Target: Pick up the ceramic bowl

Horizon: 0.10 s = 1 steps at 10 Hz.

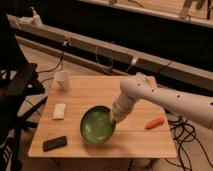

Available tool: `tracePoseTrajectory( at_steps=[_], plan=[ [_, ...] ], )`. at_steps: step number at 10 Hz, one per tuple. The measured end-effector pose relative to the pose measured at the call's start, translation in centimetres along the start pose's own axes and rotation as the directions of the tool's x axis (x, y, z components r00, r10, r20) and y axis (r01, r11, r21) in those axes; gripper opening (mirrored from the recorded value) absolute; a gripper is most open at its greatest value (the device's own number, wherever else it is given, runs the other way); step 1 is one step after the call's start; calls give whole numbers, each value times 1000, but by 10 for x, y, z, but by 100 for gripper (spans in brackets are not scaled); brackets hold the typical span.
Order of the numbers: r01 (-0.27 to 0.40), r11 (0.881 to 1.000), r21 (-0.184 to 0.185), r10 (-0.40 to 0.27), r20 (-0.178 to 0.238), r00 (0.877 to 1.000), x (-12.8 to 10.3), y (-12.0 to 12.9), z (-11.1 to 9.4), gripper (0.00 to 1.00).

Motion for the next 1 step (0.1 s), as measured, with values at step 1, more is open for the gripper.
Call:
tracePoseTrajectory(
  at_steps=[1],
  plan=[
    [-2,998,61,3,-25,1000,8,3,-7,3]
  ],
)
